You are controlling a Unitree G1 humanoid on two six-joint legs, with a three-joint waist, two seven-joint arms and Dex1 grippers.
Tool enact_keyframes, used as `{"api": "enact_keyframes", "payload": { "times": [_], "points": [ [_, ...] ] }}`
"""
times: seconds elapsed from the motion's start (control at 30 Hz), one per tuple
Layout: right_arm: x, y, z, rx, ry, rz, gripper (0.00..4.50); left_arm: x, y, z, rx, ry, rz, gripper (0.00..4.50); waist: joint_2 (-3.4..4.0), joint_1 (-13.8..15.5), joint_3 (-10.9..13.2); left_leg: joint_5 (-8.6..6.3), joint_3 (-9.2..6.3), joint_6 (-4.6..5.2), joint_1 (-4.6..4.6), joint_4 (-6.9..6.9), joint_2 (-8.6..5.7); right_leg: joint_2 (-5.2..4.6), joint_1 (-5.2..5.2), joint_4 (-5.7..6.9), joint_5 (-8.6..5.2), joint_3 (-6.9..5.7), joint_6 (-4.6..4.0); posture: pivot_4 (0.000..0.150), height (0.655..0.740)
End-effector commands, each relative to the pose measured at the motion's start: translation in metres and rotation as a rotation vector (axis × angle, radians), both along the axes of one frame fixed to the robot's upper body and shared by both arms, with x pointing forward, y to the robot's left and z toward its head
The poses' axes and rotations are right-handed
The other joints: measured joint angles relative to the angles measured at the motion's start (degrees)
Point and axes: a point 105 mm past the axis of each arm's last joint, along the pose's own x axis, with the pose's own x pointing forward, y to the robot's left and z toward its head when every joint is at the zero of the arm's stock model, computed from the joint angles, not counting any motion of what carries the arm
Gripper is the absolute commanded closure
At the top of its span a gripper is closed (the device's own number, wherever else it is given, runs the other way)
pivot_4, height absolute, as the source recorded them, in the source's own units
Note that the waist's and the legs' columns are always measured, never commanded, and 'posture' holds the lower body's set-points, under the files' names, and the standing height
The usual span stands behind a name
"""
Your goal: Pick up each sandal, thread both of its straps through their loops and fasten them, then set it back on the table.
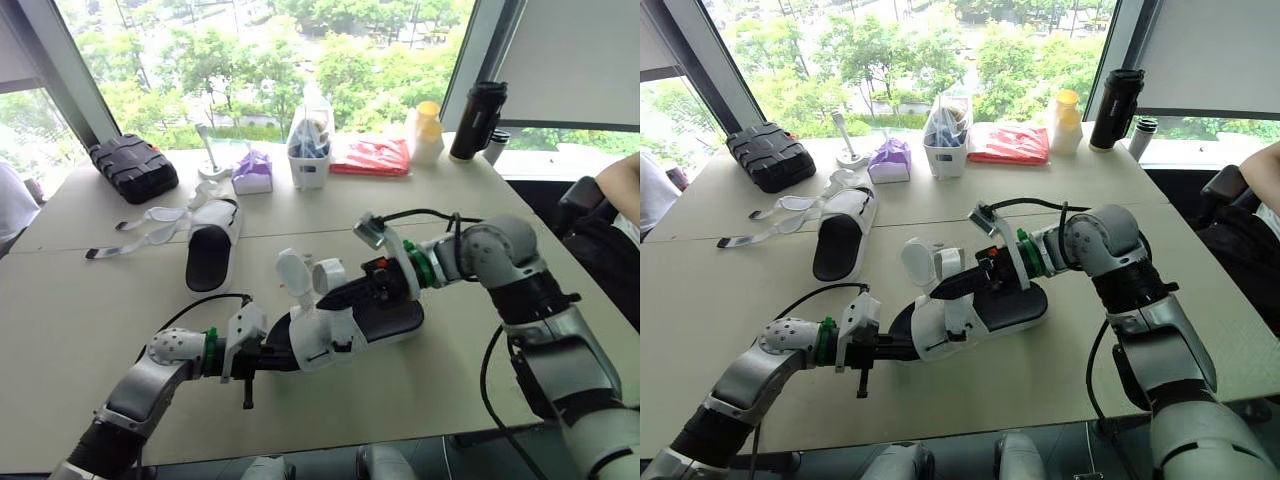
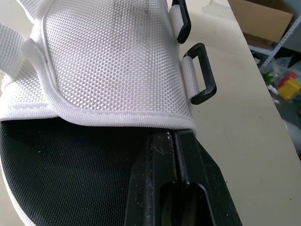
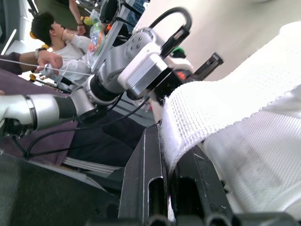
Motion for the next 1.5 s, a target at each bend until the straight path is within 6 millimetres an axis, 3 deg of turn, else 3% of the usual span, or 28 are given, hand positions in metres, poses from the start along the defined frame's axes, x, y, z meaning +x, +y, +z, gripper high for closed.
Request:
{"api": "enact_keyframes", "payload": {
  "times": [0.03,0.5,1.03,1.5],
  "points": [
    [0.01,0.007,0.006,0.018,-0.036,0.016,4.47,-0.004,-0.002,-0.012,0.035,0.035,0.009,4.5,0.0,0.0,0.0,0.0,0.0,0.0,-0.01,0.0,0.0,0.0,-0.01,0.0,0.0,0.0,0.0,0.15,0.74],
    [0.029,0.005,-0.009,-0.043,-0.072,0.053,4.47,-0.009,-0.002,-0.012,0.031,0.038,0.024,4.5,0.03,-0.2,0.0,0.0,-0.03,0.0,-0.22,0.0,-0.01,-0.01,-0.23,0.01,0.01,0.0,0.01,0.15,0.74],
    [0.024,0.006,-0.019,-0.092,-0.056,0.115,4.47,-0.008,-0.003,-0.014,0.048,0.031,0.009,4.5,0.04,-0.2,0.0,0.0,-0.05,-0.01,-0.3,0.01,-0.04,-0.04,-0.3,0.0,0.02,-0.01,0.0,0.15,0.74],
    [0.029,0.003,-0.045,-0.152,-0.302,0.157,4.47,-0.011,-0.005,-0.015,0.044,0.035,0.007,4.5,0.04,-0.5,0.0,-0.01,-0.06,-0.02,-0.34,-0.01,-0.06,-0.05,-0.34,0.0,0.02,-0.01,0.01,0.15,0.74]
  ]
}}
